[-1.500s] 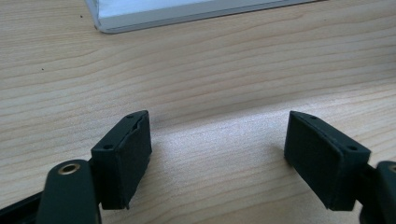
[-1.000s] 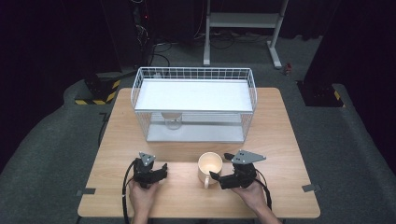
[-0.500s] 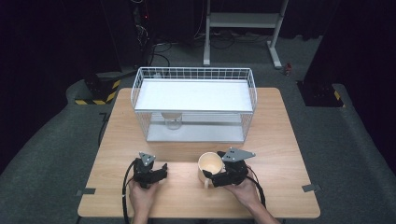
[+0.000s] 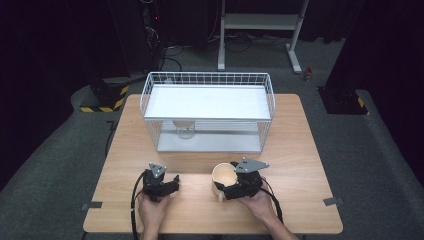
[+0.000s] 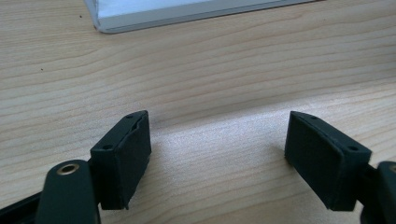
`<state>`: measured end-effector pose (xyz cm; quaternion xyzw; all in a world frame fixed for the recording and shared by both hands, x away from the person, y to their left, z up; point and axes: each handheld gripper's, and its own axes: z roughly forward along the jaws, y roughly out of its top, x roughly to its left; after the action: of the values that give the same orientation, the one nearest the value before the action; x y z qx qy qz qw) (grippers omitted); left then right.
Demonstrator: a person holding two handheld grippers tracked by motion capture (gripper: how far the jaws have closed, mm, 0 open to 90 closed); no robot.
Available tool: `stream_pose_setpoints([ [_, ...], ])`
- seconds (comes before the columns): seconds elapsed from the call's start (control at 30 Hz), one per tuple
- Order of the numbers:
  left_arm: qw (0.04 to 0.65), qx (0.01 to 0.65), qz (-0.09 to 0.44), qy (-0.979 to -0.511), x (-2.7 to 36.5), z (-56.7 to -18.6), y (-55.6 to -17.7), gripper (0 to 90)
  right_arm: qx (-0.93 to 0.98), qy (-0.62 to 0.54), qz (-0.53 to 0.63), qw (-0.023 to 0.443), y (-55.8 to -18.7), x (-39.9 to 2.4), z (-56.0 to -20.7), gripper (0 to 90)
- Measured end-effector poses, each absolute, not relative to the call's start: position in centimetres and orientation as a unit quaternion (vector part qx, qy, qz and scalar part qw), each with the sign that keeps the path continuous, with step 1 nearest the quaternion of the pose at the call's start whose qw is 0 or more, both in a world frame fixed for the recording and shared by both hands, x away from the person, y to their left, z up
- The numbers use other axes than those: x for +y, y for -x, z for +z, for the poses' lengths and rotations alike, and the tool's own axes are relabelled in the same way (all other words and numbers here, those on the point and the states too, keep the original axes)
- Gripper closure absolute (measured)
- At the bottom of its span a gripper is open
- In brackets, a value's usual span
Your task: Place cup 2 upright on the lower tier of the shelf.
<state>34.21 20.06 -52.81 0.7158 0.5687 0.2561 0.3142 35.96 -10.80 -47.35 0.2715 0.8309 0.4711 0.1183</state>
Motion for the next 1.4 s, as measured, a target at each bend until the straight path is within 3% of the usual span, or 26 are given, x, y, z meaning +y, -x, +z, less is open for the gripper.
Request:
stream_pose_setpoints([
  [1.4, 0.316, 0.569, 0.256, -0.715, 20.04, -52.82, -34.22, 22.6, 0.841, -0.259, 0.460, 0.121, -36.34, -10.37, -47.70, 9.3],
])
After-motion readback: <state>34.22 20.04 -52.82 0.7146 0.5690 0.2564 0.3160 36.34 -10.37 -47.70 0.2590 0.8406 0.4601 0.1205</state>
